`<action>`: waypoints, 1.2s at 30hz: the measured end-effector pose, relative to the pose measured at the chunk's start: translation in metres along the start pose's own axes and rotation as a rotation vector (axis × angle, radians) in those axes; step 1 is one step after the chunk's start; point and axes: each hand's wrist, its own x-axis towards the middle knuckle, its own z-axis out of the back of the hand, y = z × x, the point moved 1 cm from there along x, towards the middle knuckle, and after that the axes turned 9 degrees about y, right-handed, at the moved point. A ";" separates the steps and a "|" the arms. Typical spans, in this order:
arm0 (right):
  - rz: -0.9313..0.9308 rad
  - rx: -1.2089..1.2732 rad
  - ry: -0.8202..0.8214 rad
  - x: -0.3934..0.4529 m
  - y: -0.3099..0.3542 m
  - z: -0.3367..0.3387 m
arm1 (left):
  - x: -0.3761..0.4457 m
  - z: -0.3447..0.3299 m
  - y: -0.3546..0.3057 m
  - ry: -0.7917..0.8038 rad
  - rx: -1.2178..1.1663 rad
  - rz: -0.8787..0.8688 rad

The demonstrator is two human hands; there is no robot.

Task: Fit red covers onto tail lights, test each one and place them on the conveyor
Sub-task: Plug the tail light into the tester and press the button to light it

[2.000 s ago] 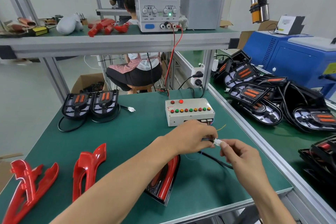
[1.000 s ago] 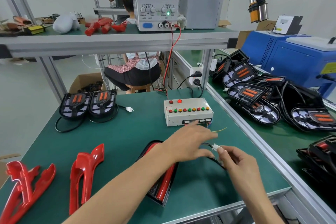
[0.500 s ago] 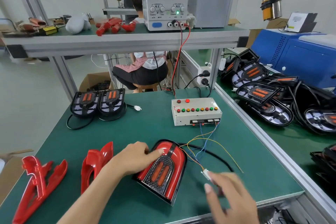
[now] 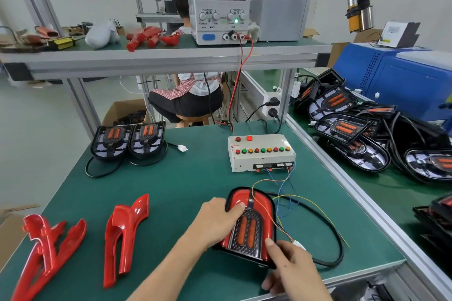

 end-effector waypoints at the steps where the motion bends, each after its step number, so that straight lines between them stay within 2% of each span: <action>1: -0.024 0.032 -0.006 0.001 0.002 0.004 | 0.002 -0.004 -0.004 -0.003 -0.017 -0.004; 4: -0.054 0.117 -0.043 0.006 0.009 0.016 | 0.007 -0.015 -0.010 0.014 -0.110 0.017; 7: -0.022 0.097 -0.025 0.015 0.017 0.024 | 0.007 -0.018 -0.006 0.008 -0.193 0.049; 12: -0.012 0.171 0.208 0.025 0.026 0.030 | 0.007 -0.006 0.005 -0.018 -0.249 -0.003; 17: -0.019 0.247 0.303 0.030 0.015 0.036 | 0.008 0.001 0.006 0.029 -0.241 -0.057; 21: -0.003 0.387 0.294 0.031 0.004 0.044 | 0.013 0.006 -0.004 0.136 -0.339 -0.099; 23: 0.008 0.480 0.249 0.031 0.000 0.048 | 0.021 0.009 -0.008 0.038 -0.325 -0.079; 26: 0.040 0.582 0.184 0.032 -0.004 0.050 | 0.039 0.015 -0.006 -0.174 -0.129 -0.140; 28: 0.069 0.633 0.144 0.033 -0.006 0.051 | 0.051 0.019 -0.004 -0.235 0.050 -0.248; 32: 0.106 0.704 0.100 0.033 -0.010 0.051 | 0.074 0.021 -0.011 -0.211 0.383 -0.422; 36: 0.124 0.728 0.129 0.031 -0.009 0.051 | 0.093 0.022 -0.027 -0.176 0.566 -0.487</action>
